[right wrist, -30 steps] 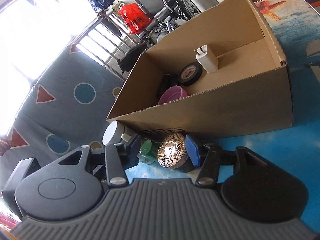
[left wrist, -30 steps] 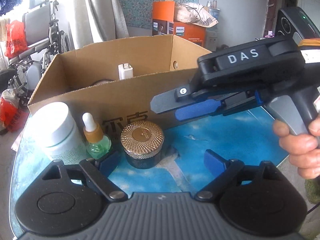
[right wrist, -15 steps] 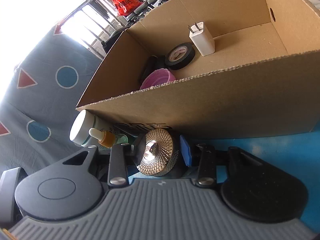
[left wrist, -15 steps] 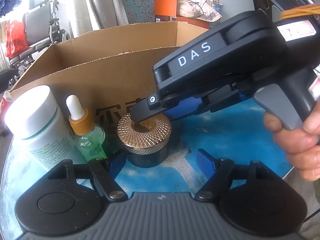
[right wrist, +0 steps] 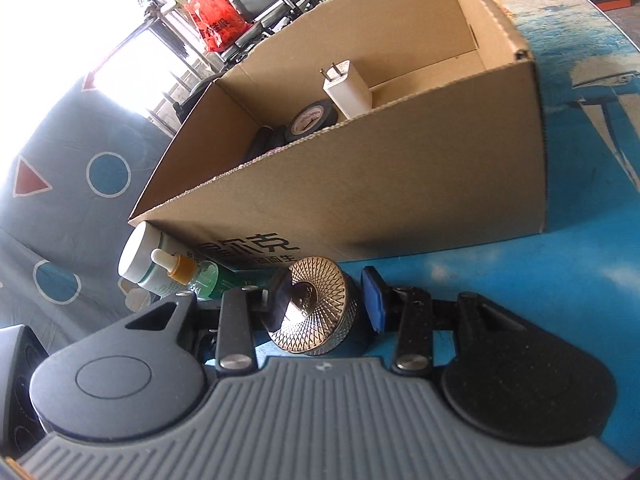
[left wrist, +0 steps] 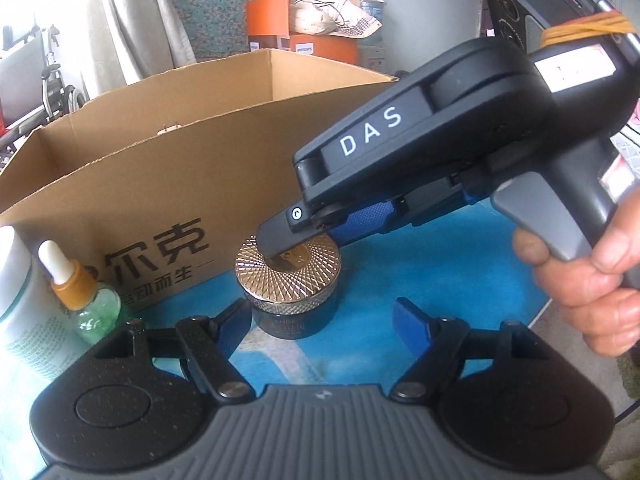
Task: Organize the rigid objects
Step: 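Move the right gripper to the rose-gold lidded jar and grasp it, then lift the jar into the box and open the right gripper, then withdraw the right gripper and move it to the green dropper bottle, then grasp the green dropper bottle by its neck with the right gripper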
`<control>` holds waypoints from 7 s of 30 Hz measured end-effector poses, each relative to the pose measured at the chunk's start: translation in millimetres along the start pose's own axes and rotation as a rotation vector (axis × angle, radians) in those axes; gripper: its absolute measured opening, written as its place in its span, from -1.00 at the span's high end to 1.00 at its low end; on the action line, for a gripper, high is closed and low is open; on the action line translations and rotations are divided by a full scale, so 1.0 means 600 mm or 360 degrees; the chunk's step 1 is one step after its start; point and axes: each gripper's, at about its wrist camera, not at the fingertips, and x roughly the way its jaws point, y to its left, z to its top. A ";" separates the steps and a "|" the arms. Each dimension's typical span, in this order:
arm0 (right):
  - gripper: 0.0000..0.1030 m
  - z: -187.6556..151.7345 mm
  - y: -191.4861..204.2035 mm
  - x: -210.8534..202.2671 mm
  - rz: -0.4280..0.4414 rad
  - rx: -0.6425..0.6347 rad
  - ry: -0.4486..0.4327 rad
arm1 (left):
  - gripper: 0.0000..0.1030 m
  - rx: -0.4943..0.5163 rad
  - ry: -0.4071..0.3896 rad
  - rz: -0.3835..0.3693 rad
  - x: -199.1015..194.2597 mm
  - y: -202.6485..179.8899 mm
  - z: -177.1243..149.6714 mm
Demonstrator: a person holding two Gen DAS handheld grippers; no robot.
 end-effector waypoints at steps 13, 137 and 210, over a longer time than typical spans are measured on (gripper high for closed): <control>0.25 -0.037 -0.071 -0.069 0.0013 0.0192 -0.0087 | -0.50 0.0209 -0.0017 -0.0052 0.004 -0.064 0.005; 0.12 0.155 0.024 -0.233 0.0410 -0.0139 -0.0612 | -0.76 -0.0519 -0.0082 -0.0150 -0.068 0.070 0.253; 0.56 -0.008 0.136 -0.011 -0.0175 -0.0553 -0.0018 | -0.13 -0.0166 -0.0134 0.0033 -0.009 0.042 -0.029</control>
